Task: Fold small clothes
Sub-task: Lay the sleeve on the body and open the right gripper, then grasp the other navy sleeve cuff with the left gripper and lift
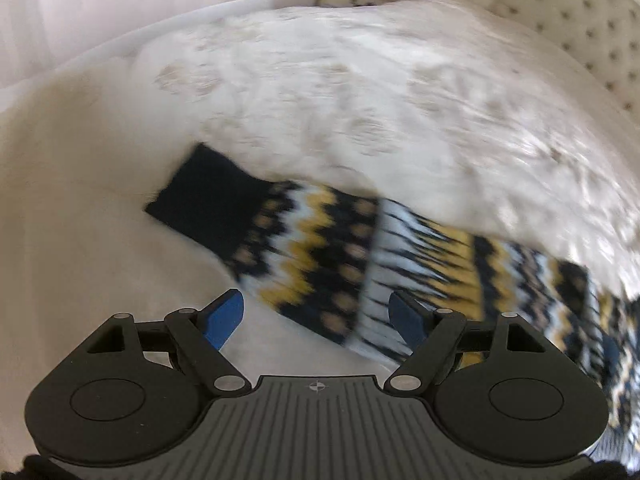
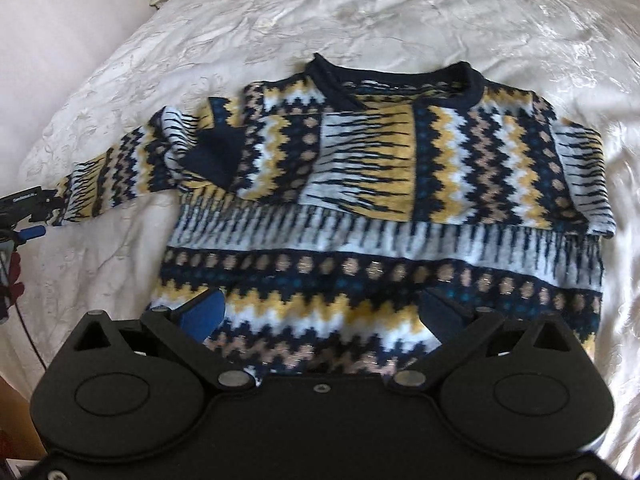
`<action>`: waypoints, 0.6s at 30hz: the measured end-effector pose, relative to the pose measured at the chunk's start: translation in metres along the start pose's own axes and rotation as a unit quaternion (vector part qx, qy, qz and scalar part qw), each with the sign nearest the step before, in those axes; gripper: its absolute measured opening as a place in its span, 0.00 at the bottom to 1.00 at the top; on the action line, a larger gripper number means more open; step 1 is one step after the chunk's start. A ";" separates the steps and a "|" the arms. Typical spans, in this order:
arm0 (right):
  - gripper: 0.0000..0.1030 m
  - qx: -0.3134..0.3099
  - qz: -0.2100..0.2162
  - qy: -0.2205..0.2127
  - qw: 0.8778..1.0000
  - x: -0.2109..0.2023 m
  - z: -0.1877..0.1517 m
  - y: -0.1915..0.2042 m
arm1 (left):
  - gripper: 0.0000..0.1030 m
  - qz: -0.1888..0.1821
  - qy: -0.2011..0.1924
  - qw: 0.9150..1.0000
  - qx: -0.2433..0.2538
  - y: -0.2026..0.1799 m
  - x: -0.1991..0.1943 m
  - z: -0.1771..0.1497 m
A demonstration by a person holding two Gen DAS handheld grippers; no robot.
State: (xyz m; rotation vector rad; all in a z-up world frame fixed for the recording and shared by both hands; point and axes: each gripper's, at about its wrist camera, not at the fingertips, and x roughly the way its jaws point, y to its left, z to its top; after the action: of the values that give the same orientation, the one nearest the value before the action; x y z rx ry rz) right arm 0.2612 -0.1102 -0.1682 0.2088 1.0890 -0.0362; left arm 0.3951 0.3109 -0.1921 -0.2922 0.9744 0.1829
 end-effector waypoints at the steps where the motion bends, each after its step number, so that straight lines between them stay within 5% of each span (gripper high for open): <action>1: 1.00 -0.001 0.001 0.000 1.000 0.000 0.001 0.003 | 0.77 0.001 0.000 1.000 -0.005 0.005 0.004 0.002; 8: 1.00 -0.014 0.001 0.010 1.000 0.007 0.009 0.023 | 0.92 -0.024 0.002 1.000 -0.013 0.028 0.031 0.016; 18: 1.00 -0.033 0.003 0.033 0.999 0.024 0.019 0.047 | 0.99 -0.063 0.006 0.998 -0.013 0.039 0.056 0.030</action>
State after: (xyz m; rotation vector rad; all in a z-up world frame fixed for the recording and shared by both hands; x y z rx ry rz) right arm 0.2951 -0.0661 -0.1740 0.1544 1.1527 0.0110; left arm 0.4384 0.3592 -0.2290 -0.3780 0.9627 0.0778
